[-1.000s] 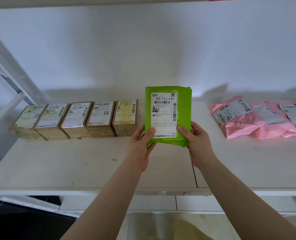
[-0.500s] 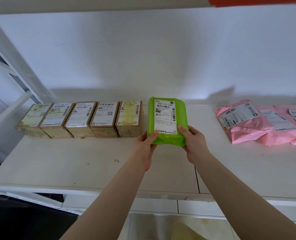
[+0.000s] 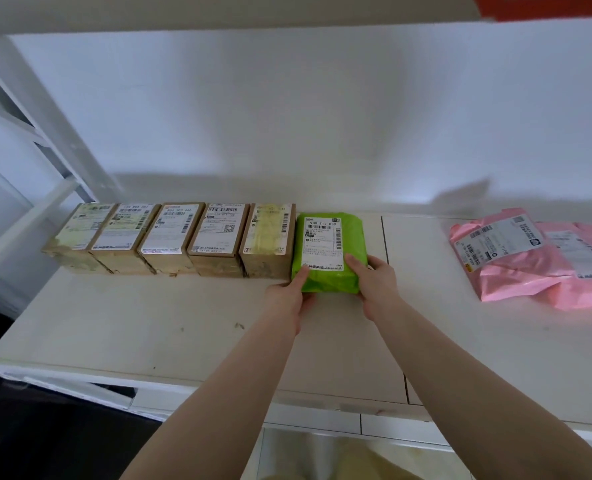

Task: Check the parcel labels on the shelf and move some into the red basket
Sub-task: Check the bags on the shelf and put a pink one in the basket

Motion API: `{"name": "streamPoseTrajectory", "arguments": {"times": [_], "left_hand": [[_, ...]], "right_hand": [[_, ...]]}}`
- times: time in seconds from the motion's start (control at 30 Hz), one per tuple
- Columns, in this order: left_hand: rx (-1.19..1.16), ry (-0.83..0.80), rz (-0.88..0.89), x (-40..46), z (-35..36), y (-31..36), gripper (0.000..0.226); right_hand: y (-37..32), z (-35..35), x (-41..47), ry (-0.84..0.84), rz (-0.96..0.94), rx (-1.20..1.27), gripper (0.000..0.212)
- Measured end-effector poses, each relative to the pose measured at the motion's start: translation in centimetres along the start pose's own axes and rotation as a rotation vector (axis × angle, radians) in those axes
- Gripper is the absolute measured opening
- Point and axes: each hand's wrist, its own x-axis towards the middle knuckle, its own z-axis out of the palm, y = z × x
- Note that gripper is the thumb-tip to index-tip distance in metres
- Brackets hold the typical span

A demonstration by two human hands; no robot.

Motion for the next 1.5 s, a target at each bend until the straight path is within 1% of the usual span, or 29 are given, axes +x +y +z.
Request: {"name": "streamPoseTrajectory", "arguments": {"times": [0.13, 0.23, 0.4, 0.57, 0.7, 0.8, 0.83, 0.9, 0.97, 1.03, 1.13, 1.23, 1.3, 1.43, 1.5], "left_hand": [[0.036, 0.02, 0.014, 0.4, -0.2, 0.0, 0.03], [0.017, 0.009, -0.005, 0.1, 0.0, 0.2, 0.03], [0.038, -0.007, -0.04, -0.2, 0.0, 0.5, 0.033], [0.098, -0.033, -0.076, -0.6, -0.1, 0.6, 0.044], [0.132, -0.117, -0.142, -1.3, -0.2, 0.4, 0.053], [0.183, -0.243, -0.241, -2.4, 0.1, -0.3, 0.059], [0.202, -0.283, -0.265, -2.8, 0.4, -0.6, 0.059], [0.239, -0.349, -0.289, -3.5, 1.5, -1.0, 0.056], [0.259, -0.407, -0.285, -4.3, 3.2, -1.4, 0.054], [0.251, -0.446, -0.28, -5.2, 5.2, -1.7, 0.053], [0.224, -0.493, -0.265, -6.3, 8.5, -2.6, 0.05], [0.217, -0.515, -0.254, -7.0, 11.6, -3.6, 0.046], [0.212, -0.521, -0.265, -7.4, 13.7, -4.4, 0.047], [0.2, -0.508, -0.304, -8.6, 17.7, -5.7, 0.053], [0.208, -0.486, -0.288, -9.0, 19.6, -6.4, 0.056]], "right_hand": [[0.6, -0.1, 0.5, 0.03, -0.038, -0.102, 0.044], [0.7, 0.0, 0.8, 0.04, -0.058, -0.168, 0.046], [0.8, -0.1, 1.1, 0.046, -0.055, -0.219, 0.048], [0.7, -0.7, 1.1, 0.014, -0.074, -0.245, 0.045], [0.3, -1.8, 0.7, 0.027, -0.138, -0.296, 0.044], [0.2, -2.7, 0.8, 0.071, -0.139, -0.332, 0.059], [0.1, -3.2, 0.7, 0.088, -0.153, -0.363, 0.06], [-0.4, -4.1, 0.5, 0.124, -0.211, -0.441, 0.057], [-1.3, -5.3, 0.1, 0.139, -0.259, -0.469, 0.051], [-2.5, -6.8, -0.3, 0.159, -0.293, -0.451, 0.045], [-4.7, -9.8, -0.5, 0.237, -0.36, -0.404, 0.037], [-7.5, -13.5, -0.5, 0.356, -0.399, -0.341, 0.035], [-9.3, -16.4, -0.1, 0.445, -0.433, -0.368, 0.034], [-11.7, -20.8, 0.9, 0.567, -0.495, -0.513, 0.035], [-12.7, -22.2, 1.7, 0.582, -0.514, -0.616, 0.04]]}}
